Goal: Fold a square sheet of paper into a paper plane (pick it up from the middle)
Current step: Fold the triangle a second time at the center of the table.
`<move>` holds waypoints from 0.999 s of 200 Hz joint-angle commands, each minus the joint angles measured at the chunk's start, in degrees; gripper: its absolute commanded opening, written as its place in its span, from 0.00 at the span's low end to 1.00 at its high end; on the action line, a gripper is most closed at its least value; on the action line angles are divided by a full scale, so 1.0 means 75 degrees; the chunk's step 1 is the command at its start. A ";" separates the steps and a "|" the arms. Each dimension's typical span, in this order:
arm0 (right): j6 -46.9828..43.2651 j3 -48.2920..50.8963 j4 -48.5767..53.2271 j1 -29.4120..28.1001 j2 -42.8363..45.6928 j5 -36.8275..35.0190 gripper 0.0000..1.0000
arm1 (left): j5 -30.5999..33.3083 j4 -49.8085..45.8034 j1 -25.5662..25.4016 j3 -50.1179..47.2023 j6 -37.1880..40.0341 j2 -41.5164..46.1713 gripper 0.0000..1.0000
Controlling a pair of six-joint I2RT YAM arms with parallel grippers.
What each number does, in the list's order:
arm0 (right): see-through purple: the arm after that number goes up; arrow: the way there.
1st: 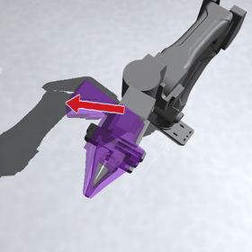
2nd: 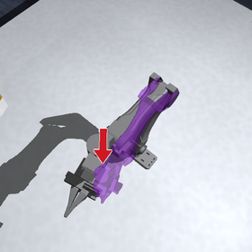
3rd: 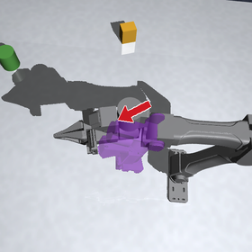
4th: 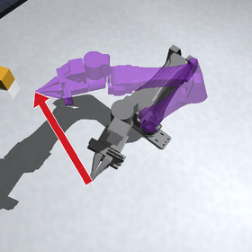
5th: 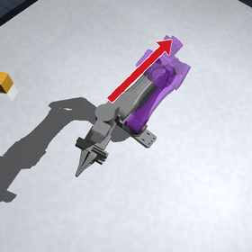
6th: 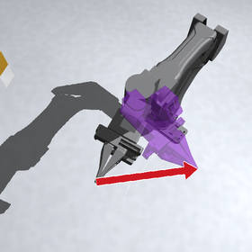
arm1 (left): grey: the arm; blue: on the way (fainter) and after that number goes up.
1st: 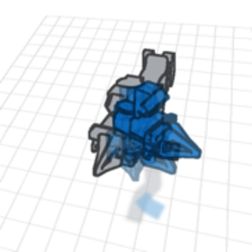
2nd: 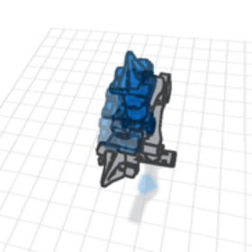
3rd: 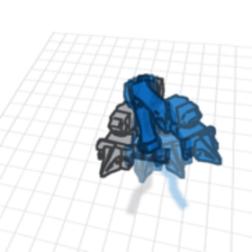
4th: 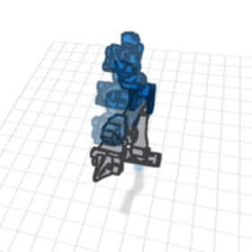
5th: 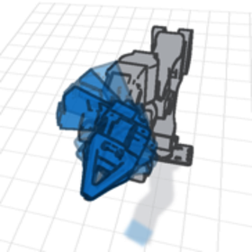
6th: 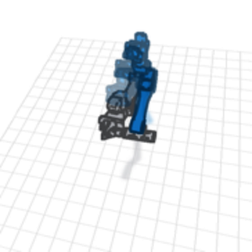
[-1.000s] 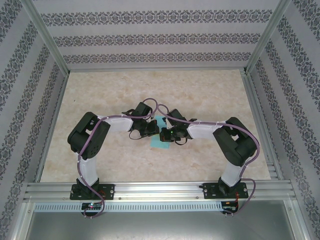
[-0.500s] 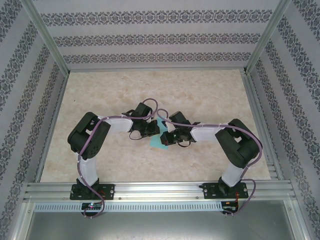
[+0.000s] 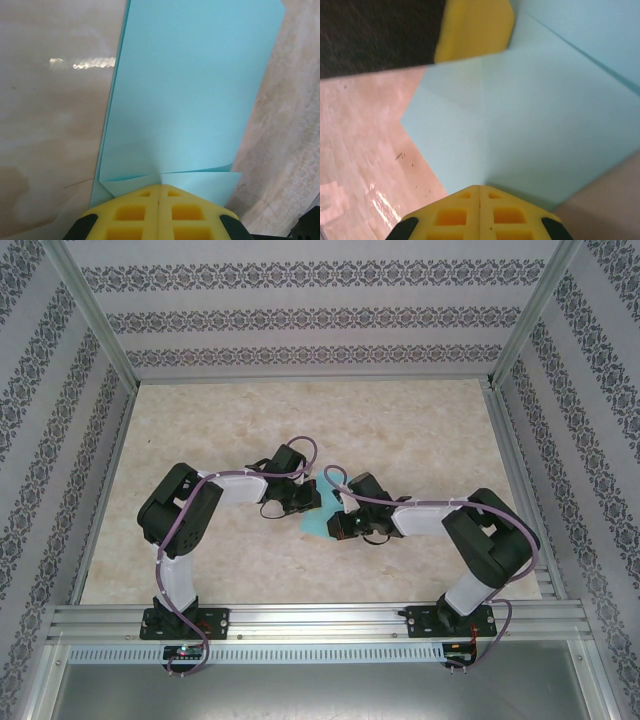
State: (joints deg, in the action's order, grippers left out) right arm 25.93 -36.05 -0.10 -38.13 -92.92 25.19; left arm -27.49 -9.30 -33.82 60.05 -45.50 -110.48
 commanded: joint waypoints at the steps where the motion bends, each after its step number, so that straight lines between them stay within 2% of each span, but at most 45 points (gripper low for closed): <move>1: 0.0222 0.0526 0.1249 -0.0113 0.0234 0.0066 0.03 | 0.1457 -0.0856 -0.0037 -0.0296 0.0016 -0.0798 0.03; 38: 0.0344 0.0421 0.1557 -0.0108 0.0317 -0.0303 0.02 | 0.1349 -0.0776 -0.0039 -0.0273 0.0099 -0.0746 0.04; 68: 0.0581 0.0106 0.1642 -0.0189 0.0216 -0.0536 0.03 | 0.0849 -0.0628 -0.0057 -0.0123 0.0442 -0.0444 0.05; 124: 0.1242 -0.0236 0.1399 -0.0370 0.1597 -0.0745 0.04 | 0.0535 -0.0692 -0.0119 0.0112 0.0683 -0.0120 0.06; 158: 0.1668 -0.0386 0.1014 -0.0477 0.1063 -0.0710 0.04 | 0.0433 -0.0617 -0.0147 0.0178 0.0711 -0.0122 0.07; 200: 0.1983 -0.0513 0.0862 -0.0530 0.0291 -0.1118 0.02 | 0.0427 -0.0622 -0.0152 0.0261 0.0749 -0.0096 0.07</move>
State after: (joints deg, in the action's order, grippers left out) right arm 38.13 -38.65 7.75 -41.65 -88.31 19.88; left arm -27.11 -11.16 -34.28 61.36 -41.71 -110.32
